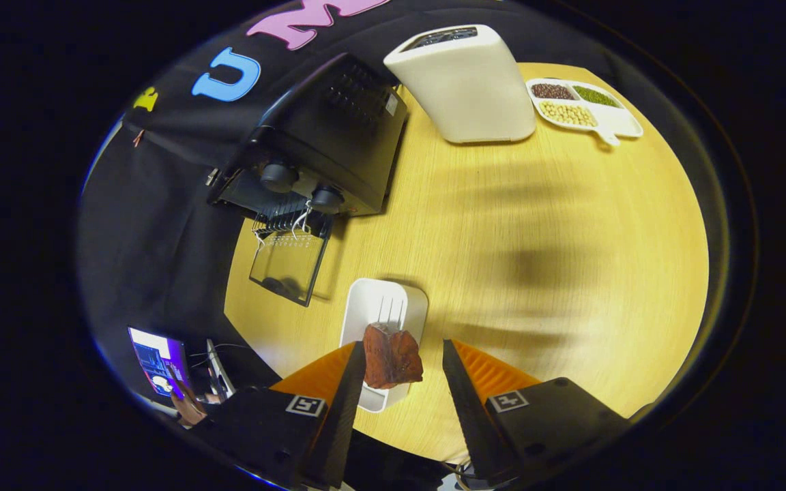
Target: Open the toaster oven, put the food inside, and close the toaster oven door.
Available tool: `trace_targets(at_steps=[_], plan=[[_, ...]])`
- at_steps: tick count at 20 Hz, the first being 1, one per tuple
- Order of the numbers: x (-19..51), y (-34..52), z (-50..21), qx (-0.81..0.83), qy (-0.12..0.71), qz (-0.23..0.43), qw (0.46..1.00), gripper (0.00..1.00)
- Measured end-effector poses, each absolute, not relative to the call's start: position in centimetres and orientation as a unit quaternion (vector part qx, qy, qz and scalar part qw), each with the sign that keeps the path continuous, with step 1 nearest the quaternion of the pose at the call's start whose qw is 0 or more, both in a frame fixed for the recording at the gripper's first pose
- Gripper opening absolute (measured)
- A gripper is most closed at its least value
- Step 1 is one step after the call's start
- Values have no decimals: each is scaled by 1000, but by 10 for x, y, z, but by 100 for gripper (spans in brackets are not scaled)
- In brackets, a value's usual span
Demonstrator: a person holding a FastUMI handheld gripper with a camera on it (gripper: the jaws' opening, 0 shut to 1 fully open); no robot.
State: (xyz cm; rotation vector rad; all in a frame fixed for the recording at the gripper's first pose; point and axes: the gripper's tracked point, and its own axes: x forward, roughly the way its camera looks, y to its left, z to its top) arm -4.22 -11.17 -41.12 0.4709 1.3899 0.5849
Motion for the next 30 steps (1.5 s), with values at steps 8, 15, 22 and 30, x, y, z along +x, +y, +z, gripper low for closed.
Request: trace_targets(at_steps=[8, 15, 22, 30], plan=[[-57, -105, -393, 222, 601, 272, 718, 20], [-54, -109, -357, 229, 555, 236, 764, 20], [-55, -73, -291, 262, 485, 214, 806, 20], [-65, 30, -238, 264, 414, 244, 836, 20]])
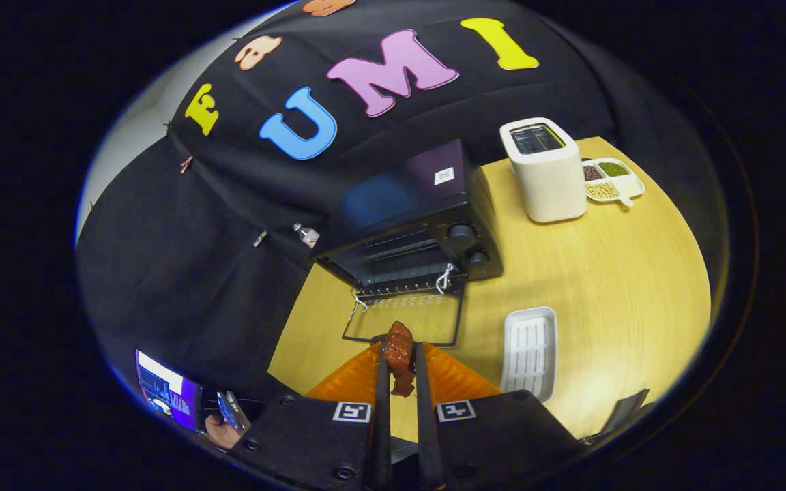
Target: Open the toaster oven, put the food inside, and close the toaster oven door.
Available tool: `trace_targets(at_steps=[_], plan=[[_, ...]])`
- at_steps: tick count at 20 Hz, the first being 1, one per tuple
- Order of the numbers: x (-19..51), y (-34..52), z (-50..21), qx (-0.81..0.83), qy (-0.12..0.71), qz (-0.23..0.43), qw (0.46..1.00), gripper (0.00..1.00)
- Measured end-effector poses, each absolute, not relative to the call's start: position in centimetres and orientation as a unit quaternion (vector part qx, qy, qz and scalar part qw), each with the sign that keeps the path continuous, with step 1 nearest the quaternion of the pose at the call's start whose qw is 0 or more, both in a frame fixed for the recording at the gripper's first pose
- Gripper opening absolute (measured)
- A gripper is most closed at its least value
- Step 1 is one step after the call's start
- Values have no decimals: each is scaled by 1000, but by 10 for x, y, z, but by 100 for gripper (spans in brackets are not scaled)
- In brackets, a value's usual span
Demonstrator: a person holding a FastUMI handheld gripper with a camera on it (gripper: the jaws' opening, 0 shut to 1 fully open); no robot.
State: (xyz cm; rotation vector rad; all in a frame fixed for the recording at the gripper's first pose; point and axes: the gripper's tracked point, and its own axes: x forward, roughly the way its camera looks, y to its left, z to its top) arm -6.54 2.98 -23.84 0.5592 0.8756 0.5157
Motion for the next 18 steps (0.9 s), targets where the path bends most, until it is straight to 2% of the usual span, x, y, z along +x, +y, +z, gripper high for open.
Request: trace_targets(at_steps=[4, 10, 18], plan=[[-59, 84, -233, 284, 388, 243, 842, 20], [-7, 130, -254, 396, 353, 178, 829, 20], [59, 151, -296, 506, 316, 82, 798, 20]])
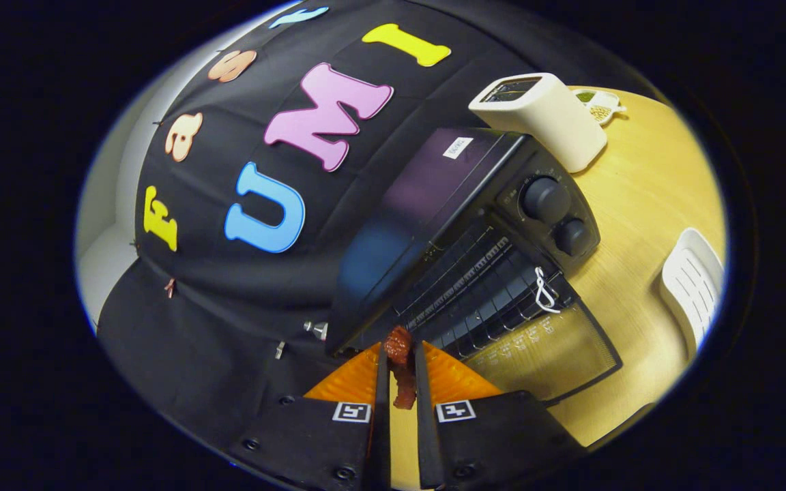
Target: Open the toaster oven, put the food inside, and close the toaster oven door.
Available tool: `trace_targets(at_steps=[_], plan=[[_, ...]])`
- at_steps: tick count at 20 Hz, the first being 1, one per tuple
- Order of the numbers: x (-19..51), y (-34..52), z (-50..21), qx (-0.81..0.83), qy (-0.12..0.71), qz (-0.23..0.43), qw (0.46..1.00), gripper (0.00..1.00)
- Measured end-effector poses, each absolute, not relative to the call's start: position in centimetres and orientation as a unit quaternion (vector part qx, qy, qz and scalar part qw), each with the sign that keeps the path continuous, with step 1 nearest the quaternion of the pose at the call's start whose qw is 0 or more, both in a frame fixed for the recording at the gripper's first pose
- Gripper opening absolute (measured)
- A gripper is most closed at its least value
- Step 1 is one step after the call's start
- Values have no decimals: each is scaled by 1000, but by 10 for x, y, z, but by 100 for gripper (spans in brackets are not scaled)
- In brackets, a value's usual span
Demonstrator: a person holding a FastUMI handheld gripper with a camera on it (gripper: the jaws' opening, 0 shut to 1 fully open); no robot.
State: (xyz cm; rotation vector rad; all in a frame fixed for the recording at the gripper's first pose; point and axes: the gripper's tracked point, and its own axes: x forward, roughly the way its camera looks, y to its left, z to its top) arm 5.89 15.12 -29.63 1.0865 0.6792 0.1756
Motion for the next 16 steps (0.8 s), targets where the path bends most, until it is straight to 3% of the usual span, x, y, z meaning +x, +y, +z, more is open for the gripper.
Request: trace_targets(at_steps=[14, 15, 16], plan=[[121, 141, -356, 511, 314, -24, 799, 18], [122, 138, -364, 493, 324, -34, 807, 21], [122, 136, -368, 478, 332, -37, 813, 36]])
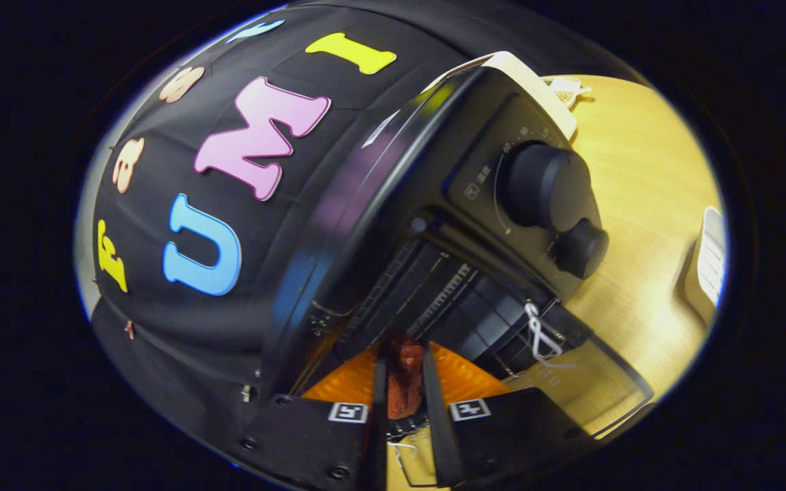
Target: Open the toaster oven, put the food inside, and close the toaster oven door.
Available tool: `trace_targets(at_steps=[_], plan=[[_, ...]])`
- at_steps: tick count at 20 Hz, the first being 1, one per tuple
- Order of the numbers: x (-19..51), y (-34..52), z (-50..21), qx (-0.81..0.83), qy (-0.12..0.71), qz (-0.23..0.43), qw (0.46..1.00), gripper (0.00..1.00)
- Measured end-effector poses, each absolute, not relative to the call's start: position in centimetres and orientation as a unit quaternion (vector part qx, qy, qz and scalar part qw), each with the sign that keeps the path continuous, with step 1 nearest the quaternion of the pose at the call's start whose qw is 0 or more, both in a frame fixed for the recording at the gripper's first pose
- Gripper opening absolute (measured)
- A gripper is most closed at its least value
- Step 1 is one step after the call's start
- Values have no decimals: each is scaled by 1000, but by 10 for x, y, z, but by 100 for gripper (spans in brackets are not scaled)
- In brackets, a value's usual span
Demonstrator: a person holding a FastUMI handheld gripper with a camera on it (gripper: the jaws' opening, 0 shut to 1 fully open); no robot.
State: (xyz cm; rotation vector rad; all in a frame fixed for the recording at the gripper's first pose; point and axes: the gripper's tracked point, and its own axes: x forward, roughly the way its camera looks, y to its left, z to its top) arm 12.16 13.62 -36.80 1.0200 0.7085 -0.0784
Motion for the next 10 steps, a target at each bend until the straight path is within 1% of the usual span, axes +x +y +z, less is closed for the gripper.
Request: trace_targets(at_steps=[3, 6, 9, 10], plan=[[116, 129, -366, 450, 336, -39, 827, 81], [112, 121, -363, 422, 334, -45, 842, 87], [103, 118, -361, 409, 342, -47, 845, 97], [99, 115, -358, 404, 343, -46, 847, 97]])
